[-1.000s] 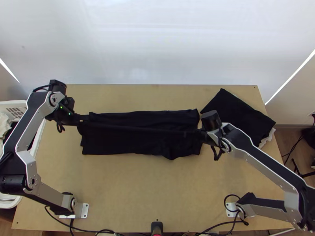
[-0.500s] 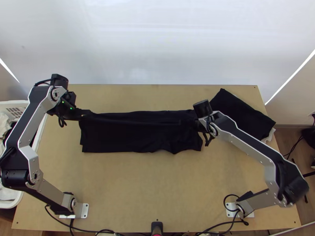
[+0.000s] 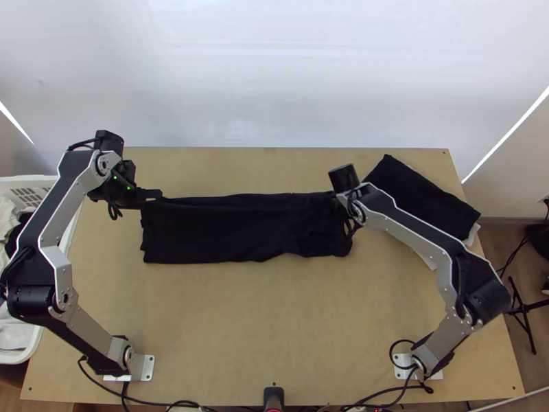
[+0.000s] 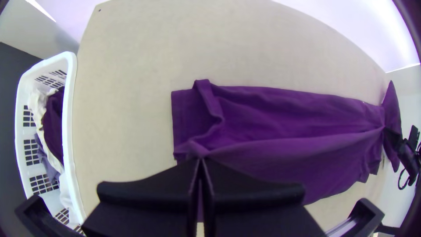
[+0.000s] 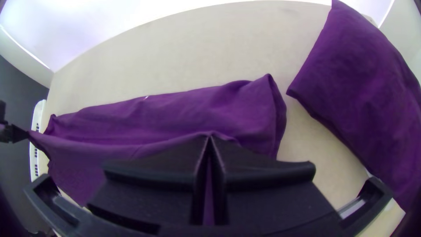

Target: Fold the t-shirt

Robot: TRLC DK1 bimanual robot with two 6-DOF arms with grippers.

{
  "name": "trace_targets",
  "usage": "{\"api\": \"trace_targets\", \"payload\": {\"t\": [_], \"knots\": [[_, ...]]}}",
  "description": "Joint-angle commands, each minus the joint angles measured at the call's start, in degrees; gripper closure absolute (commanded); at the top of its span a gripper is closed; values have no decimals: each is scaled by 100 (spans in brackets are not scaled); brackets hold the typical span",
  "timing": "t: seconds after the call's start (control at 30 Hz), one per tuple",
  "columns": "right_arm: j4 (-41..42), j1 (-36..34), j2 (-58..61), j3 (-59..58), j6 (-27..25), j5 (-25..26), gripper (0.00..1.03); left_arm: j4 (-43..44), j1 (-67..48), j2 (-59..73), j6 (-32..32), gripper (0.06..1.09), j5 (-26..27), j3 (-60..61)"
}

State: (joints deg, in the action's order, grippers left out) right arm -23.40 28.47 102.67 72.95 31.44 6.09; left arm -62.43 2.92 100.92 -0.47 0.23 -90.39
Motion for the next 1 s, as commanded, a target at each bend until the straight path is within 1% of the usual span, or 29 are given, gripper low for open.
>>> {"api": "trace_targets", "payload": {"t": [0.0,0.07,0.1,0.13,0.17,0.2,0.23,0.27,0.3,0.33,0.37,0.43,0.47,0.5,0.57,0.63,0.77,0.8,0.87,0.93,0.97], "knots": [[81,-78,385,361,11,112,100,451,121,147,-15,105,-5,188],[81,-87,455,404,11,121,100,513,130,173,-23,104,3,197],[81,-87,499,422,11,121,99,566,130,191,-32,100,3,197],[81,-96,552,448,11,112,93,618,130,200,-41,82,3,206],[81,-105,587,448,20,112,89,645,130,200,-50,51,12,232],[81,-105,622,457,29,112,84,645,113,217,3,17,83,250],[81,-105,658,466,20,112,80,627,104,261,73,10,170,232],[81,-105,684,466,2,112,76,601,86,279,91,10,170,232],[81,-105,693,466,2,112,70,610,69,261,100,10,170,259],[81,-96,693,457,2,121,61,610,69,243,100,10,179,267],[81,-96,693,457,2,121,51,610,69,217,82,10,214,267],[63,-78,666,466,-24,112,18,645,121,156,3,10,390,232],[28,-61,614,466,-86,121,7,645,148,94,-6,10,478,224],[19,-52,526,466,-129,121,4,689,192,15,-32,10,504,241],[11,-52,218,404,-112,138,4,812,315,-99,-208,10,496,294],[11,-8,-177,352,-77,138,4,908,446,-284,-225,10,504,408],[37,185,-784,361,-68,130,4,1207,693,-635,-50,10,513,883],[37,247,-872,378,-68,130,4,1295,772,-732,29,10,601,1032],[19,370,-1004,404,-68,121,4,1313,965,-864,73,10,1181,1182],[2,458,-1065,413,-68,121,4,1357,1176,-996,232,10,2104,1357],[-16,511,-1083,422,-68,121,5,1436,1273,-1031,337,10,2447,1480]]}}
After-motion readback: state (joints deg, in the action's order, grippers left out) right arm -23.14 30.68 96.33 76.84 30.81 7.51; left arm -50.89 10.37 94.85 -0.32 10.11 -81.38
